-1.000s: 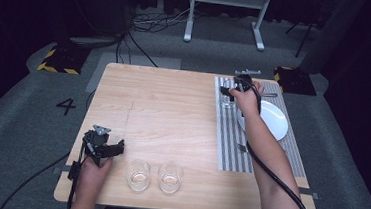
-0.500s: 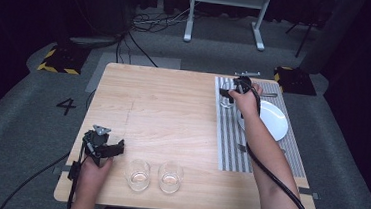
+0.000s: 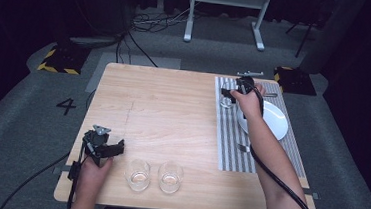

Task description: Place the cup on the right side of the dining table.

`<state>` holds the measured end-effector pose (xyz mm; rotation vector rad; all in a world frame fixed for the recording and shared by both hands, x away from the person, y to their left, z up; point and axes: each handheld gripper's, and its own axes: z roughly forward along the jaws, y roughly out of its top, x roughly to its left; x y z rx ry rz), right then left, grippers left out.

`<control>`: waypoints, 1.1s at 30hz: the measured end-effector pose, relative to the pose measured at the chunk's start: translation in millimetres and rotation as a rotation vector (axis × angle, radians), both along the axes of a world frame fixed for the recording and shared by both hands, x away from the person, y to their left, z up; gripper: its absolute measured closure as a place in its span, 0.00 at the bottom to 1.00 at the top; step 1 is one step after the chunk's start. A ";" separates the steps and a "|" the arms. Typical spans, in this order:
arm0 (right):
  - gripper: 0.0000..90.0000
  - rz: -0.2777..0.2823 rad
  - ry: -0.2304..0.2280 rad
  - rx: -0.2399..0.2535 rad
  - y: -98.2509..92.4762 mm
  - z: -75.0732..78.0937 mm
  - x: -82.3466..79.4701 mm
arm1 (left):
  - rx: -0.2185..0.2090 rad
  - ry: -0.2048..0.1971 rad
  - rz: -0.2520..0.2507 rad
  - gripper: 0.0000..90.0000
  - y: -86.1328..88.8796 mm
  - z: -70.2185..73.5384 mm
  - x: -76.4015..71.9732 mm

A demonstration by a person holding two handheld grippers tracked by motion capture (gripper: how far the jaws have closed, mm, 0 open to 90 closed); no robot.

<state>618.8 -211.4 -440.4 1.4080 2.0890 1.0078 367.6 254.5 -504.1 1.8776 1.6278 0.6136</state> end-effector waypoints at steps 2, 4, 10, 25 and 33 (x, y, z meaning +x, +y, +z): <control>0.18 0.008 -0.005 -0.009 -1.4 2.7 -2.9 | 0.000 0.000 0.000 0.16 -0.1 0.0 0.0; 0.17 0.014 -0.012 -0.020 -4.2 6.7 -5.7 | 0.000 0.000 0.000 0.16 -0.1 0.0 0.0; 0.18 0.007 -0.029 -0.018 -13.0 20.4 -14.9 | -0.001 -0.001 0.001 0.16 -0.1 -0.1 0.1; 0.18 0.048 -0.032 -0.045 -32.3 43.9 -47.9 | 0.000 0.000 0.000 0.16 -0.1 0.0 0.0; 0.18 0.117 -0.021 -0.054 -37.1 54.7 -72.8 | 0.000 0.000 0.000 0.16 -0.1 0.0 0.0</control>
